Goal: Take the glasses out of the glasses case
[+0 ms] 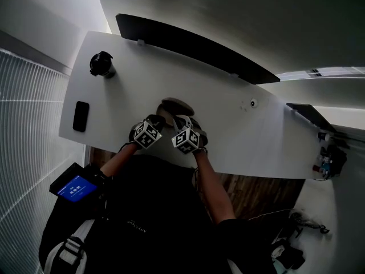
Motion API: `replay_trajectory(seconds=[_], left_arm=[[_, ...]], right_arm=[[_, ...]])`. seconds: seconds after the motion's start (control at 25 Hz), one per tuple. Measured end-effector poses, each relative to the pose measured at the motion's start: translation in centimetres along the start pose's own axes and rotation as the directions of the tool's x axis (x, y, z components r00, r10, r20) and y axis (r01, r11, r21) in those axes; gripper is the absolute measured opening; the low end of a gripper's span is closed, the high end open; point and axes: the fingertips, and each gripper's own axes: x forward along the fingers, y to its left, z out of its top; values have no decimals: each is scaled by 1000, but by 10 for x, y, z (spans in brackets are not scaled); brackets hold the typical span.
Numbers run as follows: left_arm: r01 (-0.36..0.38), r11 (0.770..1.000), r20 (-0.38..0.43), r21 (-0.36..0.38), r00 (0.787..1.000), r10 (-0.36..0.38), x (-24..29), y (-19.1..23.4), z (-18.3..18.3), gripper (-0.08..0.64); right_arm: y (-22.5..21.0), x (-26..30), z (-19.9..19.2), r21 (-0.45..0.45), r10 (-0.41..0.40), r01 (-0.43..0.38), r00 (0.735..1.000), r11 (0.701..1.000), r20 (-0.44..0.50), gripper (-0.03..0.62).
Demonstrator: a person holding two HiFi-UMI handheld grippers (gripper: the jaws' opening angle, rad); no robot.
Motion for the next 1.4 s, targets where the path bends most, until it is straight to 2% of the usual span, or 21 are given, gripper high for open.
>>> replay_trajectory(seconds=[0.2, 0.36, 0.44, 0.6, 1.04, 1.24, 1.4], left_arm=[[2, 1000, 5, -9, 1000, -2, 0, 0, -1, 9], [-1, 1000, 10, -4, 1000, 1, 0, -1, -1, 9], [-2, 1000, 12, -2, 1000, 2, 1, -1, -1, 9], [3, 1000, 14, 0, 1000, -3, 2, -2, -2, 9], [2, 1000, 22, 9, 1000, -2, 2, -2, 0, 9], [1, 1000, 19, 11, 1000, -1, 2, -2, -1, 9], [4, 1000, 26, 20, 1000, -5, 3, -2, 1, 9]], right_arm=[[1, 13, -6, -86, -11, 3, 995, 996, -100, 11], [-1, 22, -11, -94, -10, -5, 987, 996, -161, 15], [-2, 28, -15, -95, -1, -17, 981, 995, -192, 51], [-4, 38, -16, -92, 13, -33, 977, 995, -213, 72], [4, 51, -11, -270, -8, -63, 967, 961, -254, 72], [5, 53, -12, -239, 19, -87, 962, 967, -273, 72], [1, 48, -4, -128, 67, -108, 955, 986, -288, 86]])
